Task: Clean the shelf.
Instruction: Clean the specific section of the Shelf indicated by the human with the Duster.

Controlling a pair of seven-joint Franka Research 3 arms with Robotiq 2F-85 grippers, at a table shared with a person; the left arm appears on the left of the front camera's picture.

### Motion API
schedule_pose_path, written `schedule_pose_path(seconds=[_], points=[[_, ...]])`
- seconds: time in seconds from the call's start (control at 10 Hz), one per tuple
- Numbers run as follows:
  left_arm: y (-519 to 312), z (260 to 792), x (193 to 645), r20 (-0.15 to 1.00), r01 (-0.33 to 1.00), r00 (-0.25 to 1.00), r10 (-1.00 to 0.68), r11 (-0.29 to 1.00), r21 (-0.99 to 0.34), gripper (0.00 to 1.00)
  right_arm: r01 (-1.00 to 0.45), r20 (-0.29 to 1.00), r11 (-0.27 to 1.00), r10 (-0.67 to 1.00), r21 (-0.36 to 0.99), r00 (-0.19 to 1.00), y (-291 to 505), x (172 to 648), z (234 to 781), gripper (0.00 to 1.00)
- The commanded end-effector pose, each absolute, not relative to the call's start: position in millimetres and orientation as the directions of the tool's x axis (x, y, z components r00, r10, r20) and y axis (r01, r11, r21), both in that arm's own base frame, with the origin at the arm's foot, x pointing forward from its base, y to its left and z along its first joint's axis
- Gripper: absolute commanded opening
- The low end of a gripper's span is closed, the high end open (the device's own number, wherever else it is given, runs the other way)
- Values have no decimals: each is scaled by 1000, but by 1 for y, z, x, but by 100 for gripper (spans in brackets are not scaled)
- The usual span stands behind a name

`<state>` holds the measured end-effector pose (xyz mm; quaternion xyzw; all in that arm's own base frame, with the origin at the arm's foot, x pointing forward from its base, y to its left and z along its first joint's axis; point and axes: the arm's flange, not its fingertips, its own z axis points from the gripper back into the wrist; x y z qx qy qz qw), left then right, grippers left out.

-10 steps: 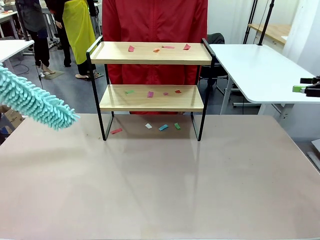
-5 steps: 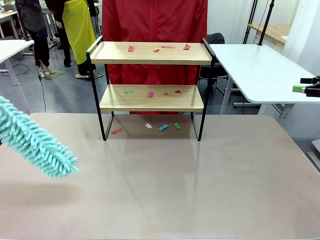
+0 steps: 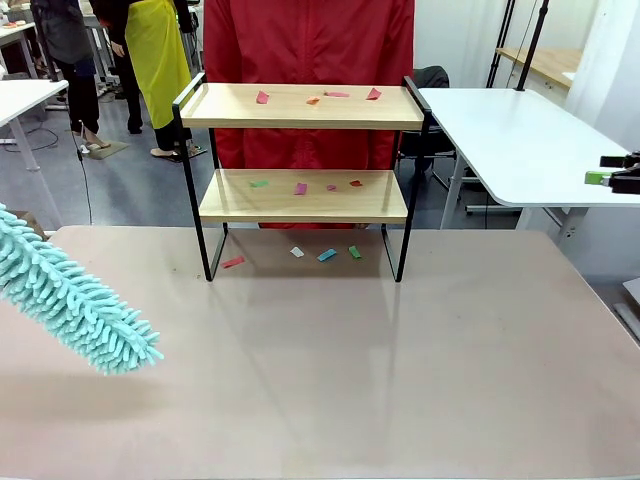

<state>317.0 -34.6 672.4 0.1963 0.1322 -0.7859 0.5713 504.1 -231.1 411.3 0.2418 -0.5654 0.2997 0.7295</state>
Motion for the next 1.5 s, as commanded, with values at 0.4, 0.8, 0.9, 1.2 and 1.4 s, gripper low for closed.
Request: schedule_pose_path(seconds=[0.4, 0.8, 0.9, 1.2, 1.4], points=[[-33, 677, 314, -475, 944, -277, -835, -328, 26, 13, -698, 967, 716, 159, 25, 197, -227, 505, 415, 100], [-33, 677, 314, -475, 944, -277, -835, -328, 26, 13, -698, 967, 716, 159, 25, 197, -227, 505, 415, 100], [-33, 677, 314, -475, 944, -277, -835, -328, 26, 13, -698, 967, 716, 159, 25, 197, -227, 505, 415, 100], [-33, 677, 314, -475, 944, -277, -835, -328, 26, 13, -698, 967, 716, 159, 25, 197, -227, 505, 415, 100], [-33, 677, 314, -475, 944, -277, -835, -328, 26, 13, -698, 967, 716, 159, 25, 197, -227, 505, 415, 100]])
